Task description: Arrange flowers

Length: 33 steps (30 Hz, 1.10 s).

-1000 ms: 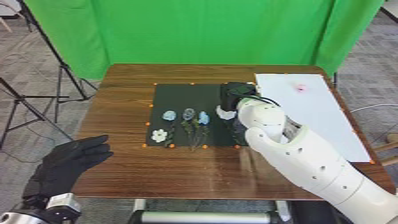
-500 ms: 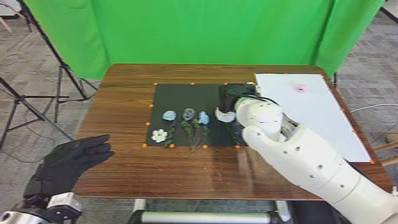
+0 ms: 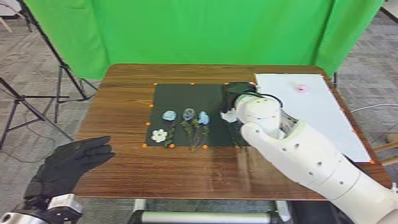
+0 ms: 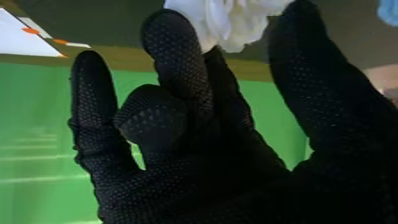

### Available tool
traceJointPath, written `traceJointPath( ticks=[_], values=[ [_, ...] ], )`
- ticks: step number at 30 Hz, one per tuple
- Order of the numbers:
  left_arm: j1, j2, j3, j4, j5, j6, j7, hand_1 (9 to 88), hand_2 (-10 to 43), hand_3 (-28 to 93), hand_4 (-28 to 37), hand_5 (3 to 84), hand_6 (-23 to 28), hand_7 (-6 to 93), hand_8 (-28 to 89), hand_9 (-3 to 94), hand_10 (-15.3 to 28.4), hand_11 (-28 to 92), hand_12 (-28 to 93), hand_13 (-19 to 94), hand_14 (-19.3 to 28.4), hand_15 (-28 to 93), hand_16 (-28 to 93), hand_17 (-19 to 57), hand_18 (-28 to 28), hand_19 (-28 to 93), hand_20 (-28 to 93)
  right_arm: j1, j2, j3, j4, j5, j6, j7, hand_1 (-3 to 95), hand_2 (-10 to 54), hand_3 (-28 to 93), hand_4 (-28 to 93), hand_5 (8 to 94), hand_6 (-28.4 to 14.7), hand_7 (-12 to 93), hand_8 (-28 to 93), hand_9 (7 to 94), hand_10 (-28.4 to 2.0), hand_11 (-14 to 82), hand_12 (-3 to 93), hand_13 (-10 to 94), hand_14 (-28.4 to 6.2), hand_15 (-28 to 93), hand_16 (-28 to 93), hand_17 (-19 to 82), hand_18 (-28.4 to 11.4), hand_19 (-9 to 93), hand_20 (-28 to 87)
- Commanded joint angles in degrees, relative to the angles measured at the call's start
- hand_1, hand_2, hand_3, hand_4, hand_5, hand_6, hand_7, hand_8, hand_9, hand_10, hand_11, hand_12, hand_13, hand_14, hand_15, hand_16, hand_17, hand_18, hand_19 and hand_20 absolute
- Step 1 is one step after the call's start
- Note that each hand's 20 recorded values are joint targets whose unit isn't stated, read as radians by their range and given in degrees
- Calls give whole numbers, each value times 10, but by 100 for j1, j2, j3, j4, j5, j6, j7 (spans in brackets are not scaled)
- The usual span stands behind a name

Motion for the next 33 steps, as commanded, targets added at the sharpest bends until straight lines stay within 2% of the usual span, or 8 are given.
traceJointPath(
  ticks=[1,15,16,22,28,29,30,33],
  values=[
    [46,26,41,2,-13,12,-11,276,58,793,-168,509,157,141,-85,414,233,379,105,292,284,616,-126,-94,225,588,161,118,-76,-3,28,-78,-250,100,324,-73,769,-266,511,-74,96,-89,680,-179,511,244,712,-120,841,259,245,-271,847,108],
    [-43,-89,57,13,67,-75,-158,277,59,794,-167,509,157,141,-85,414,233,378,106,291,284,616,-126,-94,226,589,161,181,20,-200,-88,-686,-391,-136,266,-34,743,-259,471,-95,70,-76,596,-234,398,211,643,-169,835,232,234,-284,836,102],
    [17,6,53,10,10,-19,-76,277,59,794,-167,509,157,141,-85,415,233,378,106,291,284,615,-126,-94,226,589,161,197,31,-223,-100,-709,-409,-145,263,-33,742,-258,469,-96,69,-75,592,-238,386,210,636,-176,836,230,234,-284,836,102],
    [54,-40,45,3,25,-14,-70,277,60,793,-168,510,157,140,-85,415,233,378,106,291,284,614,-126,-94,226,589,161,228,289,-295,-183,-775,127,-330,239,-5,737,-252,466,-101,70,-73,576,-253,295,188,612,-184,824,211,231,-284,831,100],
    [294,146,-31,-41,-104,203,254,277,60,792,-169,510,157,140,-84,415,233,378,106,291,284,615,-126,-94,225,589,161,401,878,-214,-248,-228,1205,-477,218,23,770,-248,492,-93,102,-79,565,-238,243,176,600,-167,800,184,217,-280,819,87],
    [244,98,-21,-37,-71,171,188,276,60,792,-169,510,157,140,-84,415,233,378,106,291,284,615,-126,-94,225,589,161,392,964,-113,-238,-131,1248,-494,215,31,782,-246,501,-88,111,-83,574,-231,245,175,613,-158,803,183,221,-274,821,86],
    [308,154,-11,-49,-114,232,283,276,60,792,-169,510,157,141,-84,415,233,378,106,292,284,615,-126,-94,225,589,161,420,1026,-4,-182,-25,1220,-615,213,35,790,-245,507,-87,117,-85,578,-229,246,175,618,-153,805,181,225,-269,821,83],
    [292,170,54,-58,-128,272,316,276,59,792,-170,510,157,141,-85,414,232,378,106,291,284,614,-126,-94,225,589,161,350,1201,458,-3,306,990,-854,218,45,822,-242,504,-82,124,-90,563,-219,243,175,608,-142,807,180,220,-248,811,74]
  ],
)
